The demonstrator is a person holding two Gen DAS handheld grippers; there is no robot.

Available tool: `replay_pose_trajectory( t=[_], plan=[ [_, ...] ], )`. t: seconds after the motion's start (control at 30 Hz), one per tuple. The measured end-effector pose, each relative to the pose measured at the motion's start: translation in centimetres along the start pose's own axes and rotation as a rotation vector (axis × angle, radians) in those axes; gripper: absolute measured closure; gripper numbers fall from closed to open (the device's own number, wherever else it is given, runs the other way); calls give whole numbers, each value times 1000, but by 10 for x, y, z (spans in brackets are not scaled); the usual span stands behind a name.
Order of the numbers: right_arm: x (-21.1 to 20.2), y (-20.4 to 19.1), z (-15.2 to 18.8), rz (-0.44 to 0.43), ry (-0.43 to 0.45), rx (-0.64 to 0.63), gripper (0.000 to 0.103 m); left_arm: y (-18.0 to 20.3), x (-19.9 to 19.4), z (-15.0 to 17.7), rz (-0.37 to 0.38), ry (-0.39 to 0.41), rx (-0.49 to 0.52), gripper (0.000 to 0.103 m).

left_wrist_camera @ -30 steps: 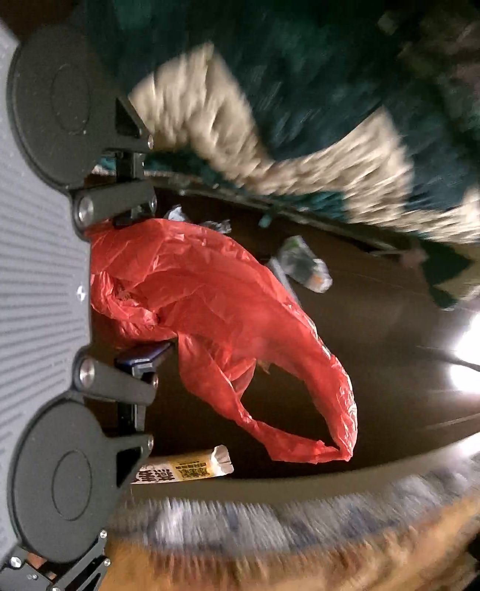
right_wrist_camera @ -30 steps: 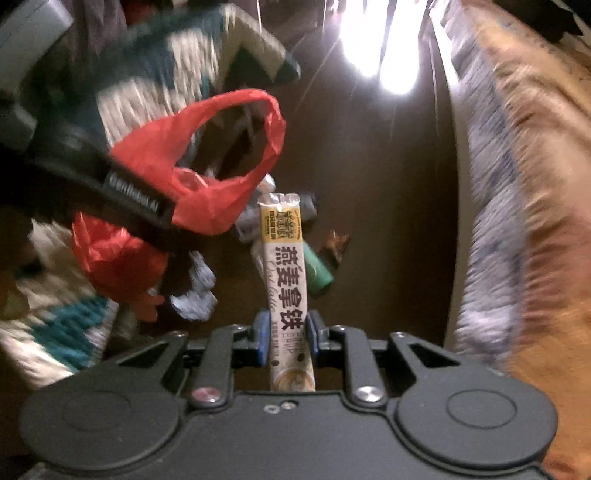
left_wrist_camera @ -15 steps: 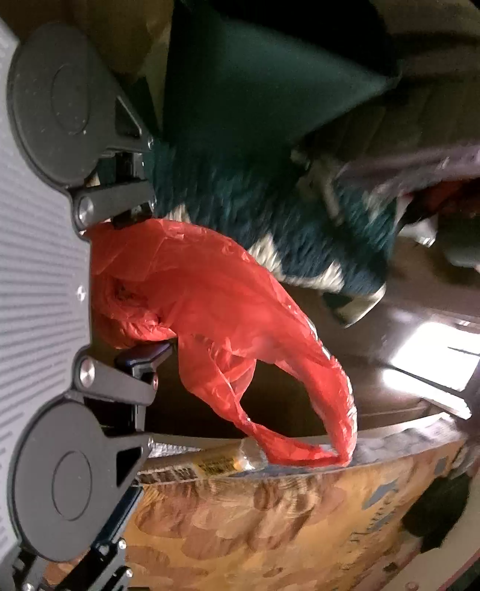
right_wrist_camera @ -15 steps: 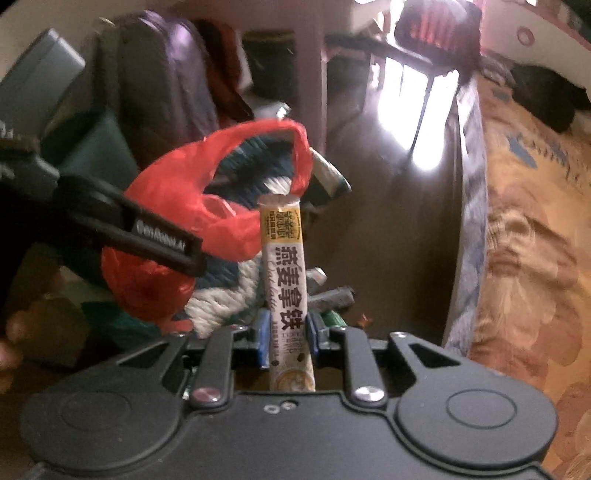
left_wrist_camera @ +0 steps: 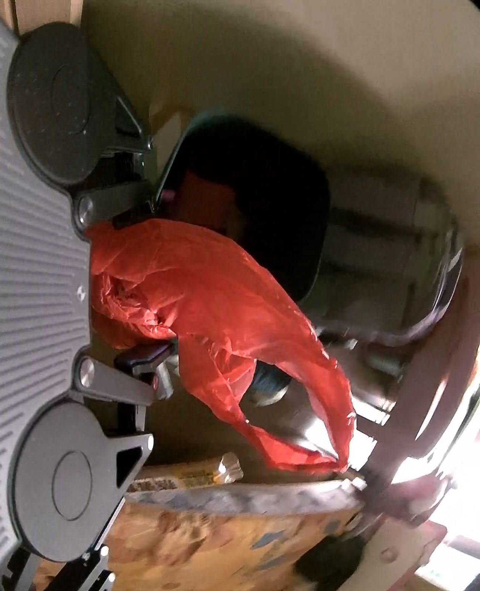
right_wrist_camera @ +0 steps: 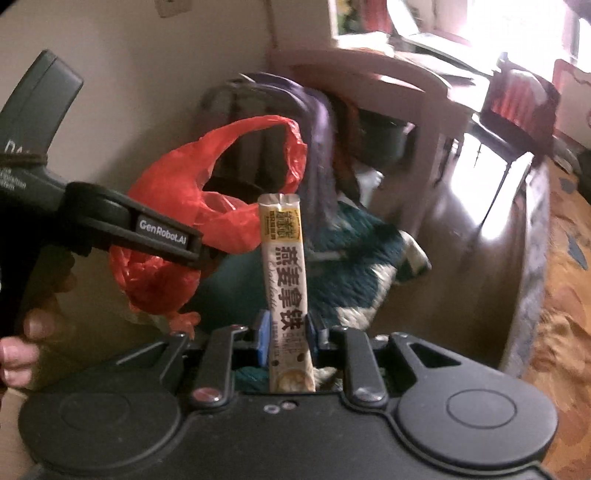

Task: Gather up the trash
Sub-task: 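Carry the red bag and snack stick packet with both tools to the green bin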

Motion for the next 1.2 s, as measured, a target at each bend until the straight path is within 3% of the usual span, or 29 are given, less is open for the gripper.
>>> replay_pose_trajectory(
  t=[0.3, 0.47, 0.87, 1.2],
  plan=[
    [46, -67, -51, -65, -37, -34, 83, -81, 3, -30, -71, 47, -116, 47],
    [84, -93, -71, -60, -79, -4, 83, -113, 25, -49, -110, 51, -116, 47],
    [173, -103, -66, 9, -222, 39, 83, -124, 107, -62, -50, -92, -4, 47],
    [207, -105, -58, 97, -280, 2, 83, -114, 151, -58, -47, -180, 84, 47]
  ],
)
Point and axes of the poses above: each gripper's, at about its wrist camera, not at the fingertips, and x roughly the way its jaws point, y to its right, z to its underside, the point moved 10 cm from there along x, roughly the way its jaws point, and after that the axes turned 6 degrees about x, right-handed, at the moved point
